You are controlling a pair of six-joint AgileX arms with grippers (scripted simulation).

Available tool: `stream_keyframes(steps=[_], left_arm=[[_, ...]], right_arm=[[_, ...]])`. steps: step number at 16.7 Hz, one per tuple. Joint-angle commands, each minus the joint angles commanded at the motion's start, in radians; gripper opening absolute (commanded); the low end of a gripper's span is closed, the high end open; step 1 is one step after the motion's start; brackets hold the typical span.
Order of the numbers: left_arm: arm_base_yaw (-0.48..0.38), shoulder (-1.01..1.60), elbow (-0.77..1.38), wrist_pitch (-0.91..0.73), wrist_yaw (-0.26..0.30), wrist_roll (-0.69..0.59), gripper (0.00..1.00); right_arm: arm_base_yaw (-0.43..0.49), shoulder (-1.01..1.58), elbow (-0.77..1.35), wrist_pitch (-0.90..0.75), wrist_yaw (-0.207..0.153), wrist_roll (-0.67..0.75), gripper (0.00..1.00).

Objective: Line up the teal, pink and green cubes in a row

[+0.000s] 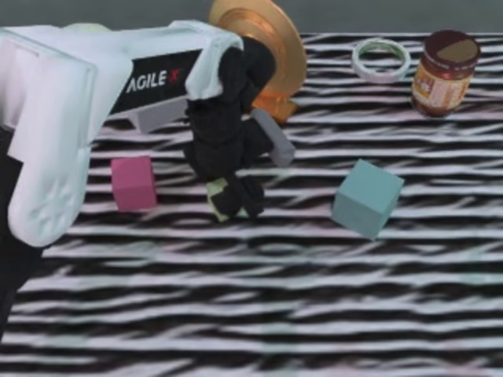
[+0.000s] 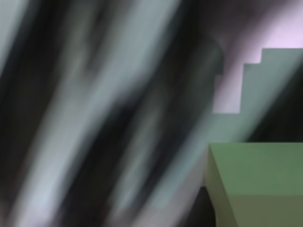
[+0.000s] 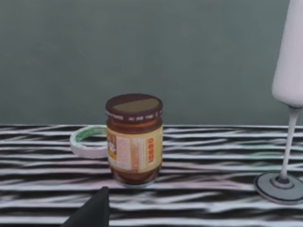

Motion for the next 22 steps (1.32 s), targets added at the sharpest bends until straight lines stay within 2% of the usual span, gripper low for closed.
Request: stream_keyframes(steps=[6, 12, 16, 19, 22], left_arm=[[0.002, -0.039, 0.021, -0.033, 0.015, -0.010, 0.00], [0.017, -0.086, 0.165, -0.233, 0.014, -0.012, 0.00], [0.019, -0.094, 0.182, -0.253, 0.014, -0.012, 0.00], [-0.002, -0.087, 0.191, -0.256, 0.014, -0.006, 0.00], [-0.083, -0.065, 0.246, -0.290, 0.014, 0.015, 0.00]], right_arm=[[0.000, 0.000, 0.000, 0.000, 0.000, 0.000, 1.00], [0.000, 0.000, 0.000, 0.000, 0.000, 0.000, 1.00], [0.000, 0.000, 0.000, 0.000, 0.000, 0.000, 1.00], [0.000, 0.000, 0.000, 0.000, 0.000, 0.000, 1.00], [0.000, 0.000, 0.000, 0.000, 0.000, 0.000, 1.00]])
